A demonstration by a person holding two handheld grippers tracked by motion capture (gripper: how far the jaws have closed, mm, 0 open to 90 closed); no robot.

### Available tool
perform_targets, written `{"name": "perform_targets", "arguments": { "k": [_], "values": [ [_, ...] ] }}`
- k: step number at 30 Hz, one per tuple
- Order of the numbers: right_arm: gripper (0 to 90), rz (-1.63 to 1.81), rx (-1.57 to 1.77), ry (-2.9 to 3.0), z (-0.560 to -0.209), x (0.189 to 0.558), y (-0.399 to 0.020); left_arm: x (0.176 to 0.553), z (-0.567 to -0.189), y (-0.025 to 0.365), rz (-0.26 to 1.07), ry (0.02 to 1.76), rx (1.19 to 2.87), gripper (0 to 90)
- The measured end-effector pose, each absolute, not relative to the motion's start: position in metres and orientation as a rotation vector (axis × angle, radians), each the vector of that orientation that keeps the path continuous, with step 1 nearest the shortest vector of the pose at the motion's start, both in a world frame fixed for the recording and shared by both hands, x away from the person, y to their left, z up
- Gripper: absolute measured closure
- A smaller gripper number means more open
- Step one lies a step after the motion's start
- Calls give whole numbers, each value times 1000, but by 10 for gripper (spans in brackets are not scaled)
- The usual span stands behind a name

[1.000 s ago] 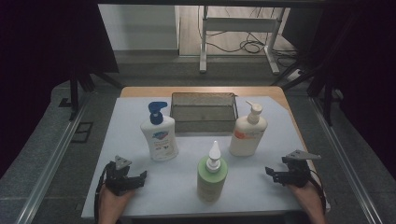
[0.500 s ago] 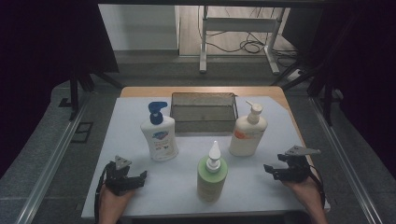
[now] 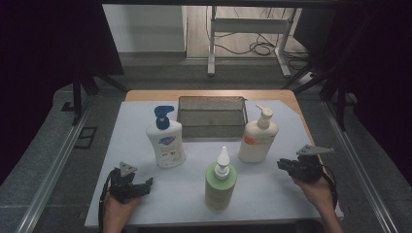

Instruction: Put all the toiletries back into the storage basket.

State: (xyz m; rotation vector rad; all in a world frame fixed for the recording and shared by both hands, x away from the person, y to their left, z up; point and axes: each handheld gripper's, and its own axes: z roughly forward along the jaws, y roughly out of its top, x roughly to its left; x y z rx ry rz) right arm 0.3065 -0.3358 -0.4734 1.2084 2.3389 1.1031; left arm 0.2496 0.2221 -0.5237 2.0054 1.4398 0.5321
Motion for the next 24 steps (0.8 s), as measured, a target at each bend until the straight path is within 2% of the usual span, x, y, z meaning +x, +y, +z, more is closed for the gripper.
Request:
{"name": "perform_targets", "arguments": {
  "k": [3, 24],
  "values": [
    [894, 1097, 1207, 2324, -471, 310, -335, 250, -524, 222, 532, 1440, 2005, 126],
    [895, 1121, 1300, 2259, -473, 356, -337, 250, -524, 222, 534, 1437, 2010, 125]
  ]
}}
